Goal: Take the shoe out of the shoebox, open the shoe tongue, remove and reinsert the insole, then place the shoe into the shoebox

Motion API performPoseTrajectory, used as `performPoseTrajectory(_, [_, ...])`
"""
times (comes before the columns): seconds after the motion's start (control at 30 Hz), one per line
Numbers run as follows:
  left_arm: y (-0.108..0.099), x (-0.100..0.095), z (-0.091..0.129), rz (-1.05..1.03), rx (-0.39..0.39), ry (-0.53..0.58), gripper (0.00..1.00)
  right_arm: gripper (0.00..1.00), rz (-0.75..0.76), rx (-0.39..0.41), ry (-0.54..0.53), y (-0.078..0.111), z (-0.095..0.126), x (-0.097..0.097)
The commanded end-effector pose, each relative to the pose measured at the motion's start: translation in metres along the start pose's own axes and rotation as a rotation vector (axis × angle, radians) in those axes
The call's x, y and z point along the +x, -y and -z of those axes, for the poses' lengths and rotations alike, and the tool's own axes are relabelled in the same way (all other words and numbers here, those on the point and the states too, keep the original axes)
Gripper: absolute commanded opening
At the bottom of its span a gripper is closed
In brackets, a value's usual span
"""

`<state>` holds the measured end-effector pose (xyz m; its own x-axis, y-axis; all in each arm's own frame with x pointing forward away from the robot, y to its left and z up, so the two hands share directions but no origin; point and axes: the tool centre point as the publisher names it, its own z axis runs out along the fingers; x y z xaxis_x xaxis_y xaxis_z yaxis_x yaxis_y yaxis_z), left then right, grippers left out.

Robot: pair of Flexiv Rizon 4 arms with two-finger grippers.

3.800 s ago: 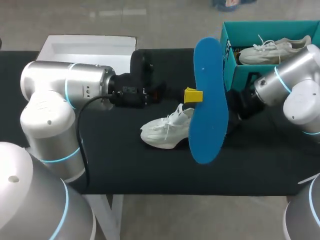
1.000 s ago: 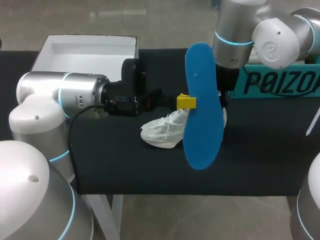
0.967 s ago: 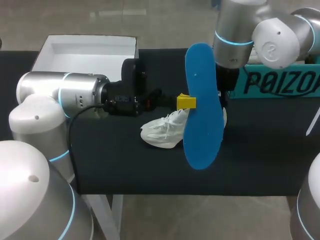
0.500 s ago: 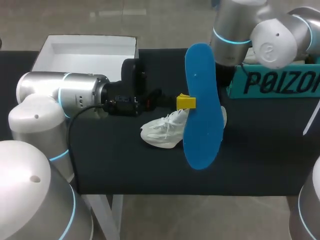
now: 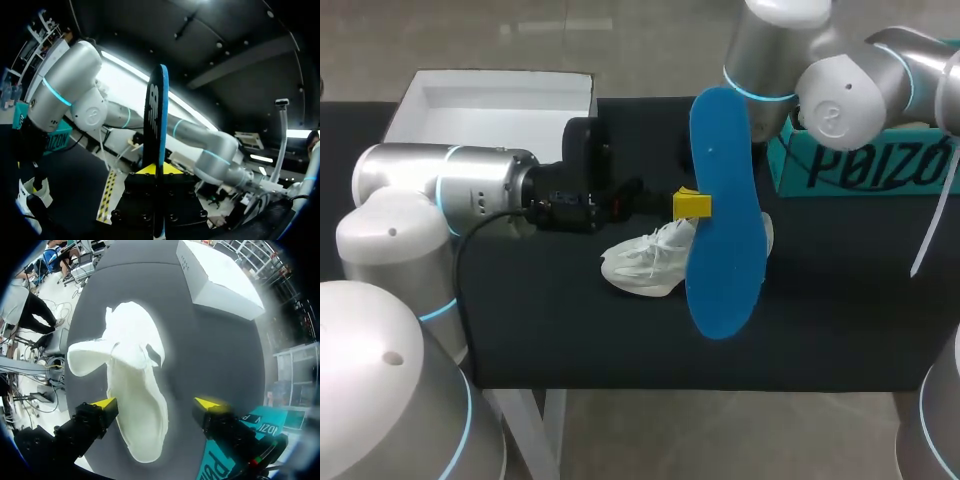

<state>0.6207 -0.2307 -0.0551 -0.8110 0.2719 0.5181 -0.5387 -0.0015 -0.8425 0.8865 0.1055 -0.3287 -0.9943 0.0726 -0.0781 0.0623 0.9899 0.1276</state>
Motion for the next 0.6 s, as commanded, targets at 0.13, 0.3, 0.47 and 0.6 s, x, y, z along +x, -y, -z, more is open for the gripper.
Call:
performPoseTrajectory(0.13, [0.000, -0.001, -0.002, -0.001, 0.003, 0.000, 0.00, 1.00, 0.033, 0.013, -0.011, -0.016, -0.028, -0.013])
performPoseTrajectory(0.3, [0.000, -0.001, -0.002, -0.001, 0.003, 0.000, 0.00, 0.91, 0.042, 0.018, -0.029, -0.018, -0.039, -0.015])
performPoseTrajectory(0.47, [0.000, -0.001, -0.002, -0.001, 0.003, 0.000, 0.00, 0.47, 0.050, 0.016, -0.063, -0.020, -0.056, -0.010])
performPoseTrajectory(0.6, [0.000, -0.001, -0.002, -0.001, 0.003, 0.000, 0.00, 0.00, 0.051, 0.005, -0.102, -0.014, -0.061, -0.005])
